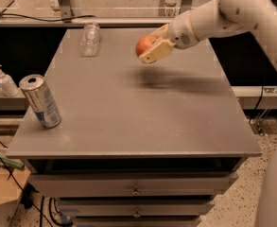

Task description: Move apple near water bottle

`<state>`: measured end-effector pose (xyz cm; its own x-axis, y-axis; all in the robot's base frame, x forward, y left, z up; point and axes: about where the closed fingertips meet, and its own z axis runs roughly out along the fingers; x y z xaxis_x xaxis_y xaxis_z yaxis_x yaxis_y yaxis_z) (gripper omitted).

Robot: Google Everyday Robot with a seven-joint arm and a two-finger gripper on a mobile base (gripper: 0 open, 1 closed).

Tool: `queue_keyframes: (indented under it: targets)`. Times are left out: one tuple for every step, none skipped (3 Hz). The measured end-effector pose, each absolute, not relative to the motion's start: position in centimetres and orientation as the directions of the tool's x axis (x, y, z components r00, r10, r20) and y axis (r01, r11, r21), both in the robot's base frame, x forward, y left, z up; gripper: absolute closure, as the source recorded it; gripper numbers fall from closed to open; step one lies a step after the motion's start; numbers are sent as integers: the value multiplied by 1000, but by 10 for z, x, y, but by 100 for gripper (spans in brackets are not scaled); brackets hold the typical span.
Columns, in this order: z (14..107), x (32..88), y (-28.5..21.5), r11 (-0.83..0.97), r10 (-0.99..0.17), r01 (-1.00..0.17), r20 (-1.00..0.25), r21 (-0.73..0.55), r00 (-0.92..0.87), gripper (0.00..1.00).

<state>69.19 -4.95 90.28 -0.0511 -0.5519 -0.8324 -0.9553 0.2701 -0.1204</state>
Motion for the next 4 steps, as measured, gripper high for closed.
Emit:
queue_keyframes:
  targets:
    - [889,725,-19,281,-544,-953,-837,-109,-65,100]
    - [878,750,6,283,-558,-953,-827,-111,-69,100]
    - [868,772,32,277,-577,-953,-814,-122,-63,82]
    - [861,787,52,265,-583,-957,-810,-121,-59,59]
